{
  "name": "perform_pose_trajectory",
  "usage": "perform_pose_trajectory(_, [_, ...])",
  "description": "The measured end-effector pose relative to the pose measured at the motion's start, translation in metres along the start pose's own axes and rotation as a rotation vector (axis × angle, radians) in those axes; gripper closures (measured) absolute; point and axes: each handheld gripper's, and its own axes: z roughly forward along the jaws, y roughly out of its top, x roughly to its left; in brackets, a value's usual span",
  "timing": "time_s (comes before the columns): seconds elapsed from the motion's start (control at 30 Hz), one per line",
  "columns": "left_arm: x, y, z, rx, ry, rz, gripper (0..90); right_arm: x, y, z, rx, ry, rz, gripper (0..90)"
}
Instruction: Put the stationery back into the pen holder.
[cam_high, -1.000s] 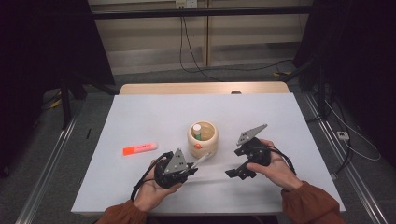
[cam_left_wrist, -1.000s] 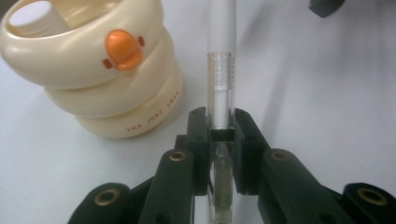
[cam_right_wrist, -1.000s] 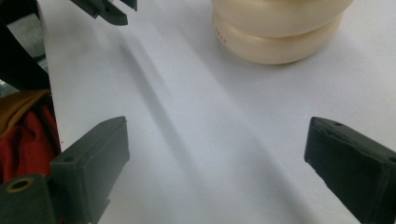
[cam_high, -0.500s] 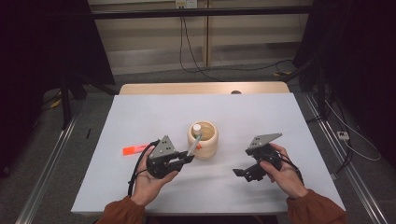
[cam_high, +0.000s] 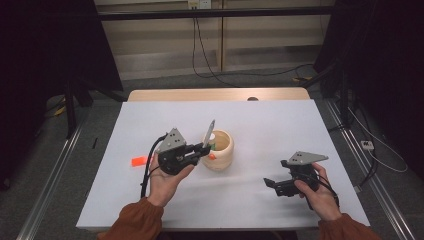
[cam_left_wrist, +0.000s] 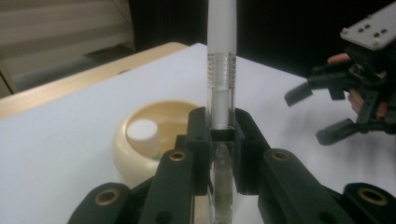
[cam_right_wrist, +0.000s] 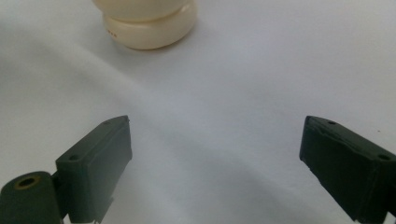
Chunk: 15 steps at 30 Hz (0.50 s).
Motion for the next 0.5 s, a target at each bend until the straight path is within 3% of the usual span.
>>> perform_pose_trajectory(0.23, [0.004,0.007,0.014,-0.033,0.029,-0.015,79.8,-0.004,-0.009,-0.01,-0.067,-0.032,0.022,8.6])
perform_pose_trajectory(0.5, [0.014,0.018,0.029,-0.078,0.049,-0.048,79.8,-0.002,-0.02,-0.014,-0.091,-0.068,0.026,7.8])
